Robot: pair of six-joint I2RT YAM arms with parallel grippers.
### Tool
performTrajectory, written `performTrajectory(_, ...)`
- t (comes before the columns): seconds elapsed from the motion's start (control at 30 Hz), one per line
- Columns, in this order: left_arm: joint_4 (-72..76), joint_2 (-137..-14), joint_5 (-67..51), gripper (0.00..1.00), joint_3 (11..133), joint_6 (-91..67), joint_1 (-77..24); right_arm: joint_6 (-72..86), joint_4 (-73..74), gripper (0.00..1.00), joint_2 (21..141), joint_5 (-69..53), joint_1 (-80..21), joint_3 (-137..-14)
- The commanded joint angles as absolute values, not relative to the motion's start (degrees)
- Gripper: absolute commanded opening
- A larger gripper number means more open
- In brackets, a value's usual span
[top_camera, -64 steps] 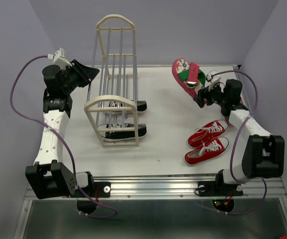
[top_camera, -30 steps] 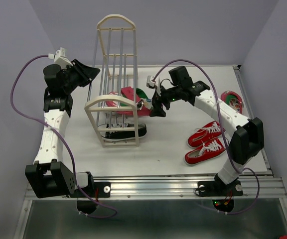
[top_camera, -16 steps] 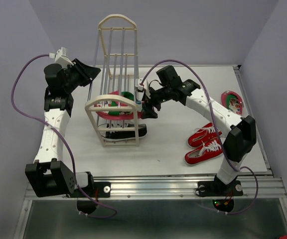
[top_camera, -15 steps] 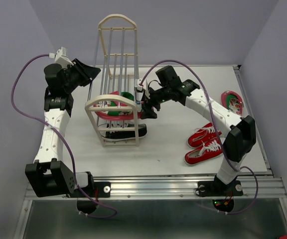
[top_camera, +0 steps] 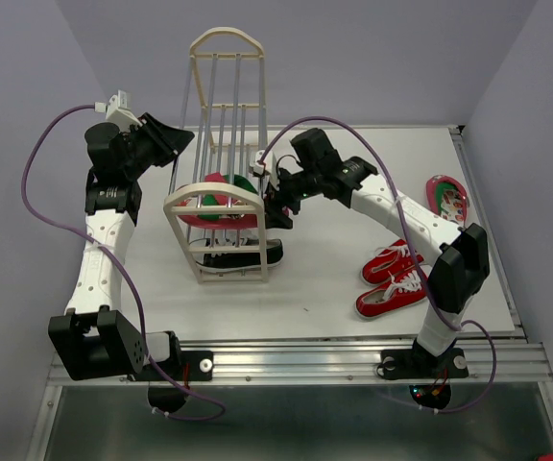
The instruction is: Place and organize the shoes onto the shoe shelf
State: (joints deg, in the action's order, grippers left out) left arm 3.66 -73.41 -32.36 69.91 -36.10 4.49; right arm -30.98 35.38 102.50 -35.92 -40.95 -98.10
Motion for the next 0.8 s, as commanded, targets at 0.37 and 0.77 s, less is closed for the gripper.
performTrajectory(0.37, 3.96, -74.09, -32.61, 0.22, 69.70, -30.50, 3.08, -34.62, 28.65, 0.84, 99.15, -40.08, -42.36, -97.92)
performTrajectory(0.77, 4.39, -73.74, -32.17, 0.22, 68.91, -31.11, 3.08, -27.25, 24.26, 1.00, 96.77, -30.07, -42.36, -96.50)
